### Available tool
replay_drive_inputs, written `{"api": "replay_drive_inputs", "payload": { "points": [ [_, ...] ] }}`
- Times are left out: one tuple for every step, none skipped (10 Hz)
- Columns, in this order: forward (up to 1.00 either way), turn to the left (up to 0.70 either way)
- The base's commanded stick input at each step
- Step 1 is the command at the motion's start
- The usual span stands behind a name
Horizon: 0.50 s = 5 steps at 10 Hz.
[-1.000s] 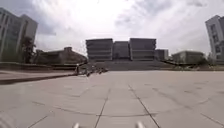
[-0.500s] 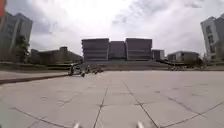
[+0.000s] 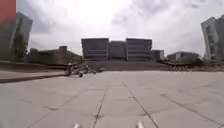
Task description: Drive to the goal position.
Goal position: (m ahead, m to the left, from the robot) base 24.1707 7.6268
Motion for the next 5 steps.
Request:
{"api": "replay_drive_inputs", "payload": {
  "points": [
    [0.7,-0.02],
    [0.7,-0.14],
    [0.7,-0.14],
    [0.7,-0.14],
    [0.7,-0.14]
  ]
}}
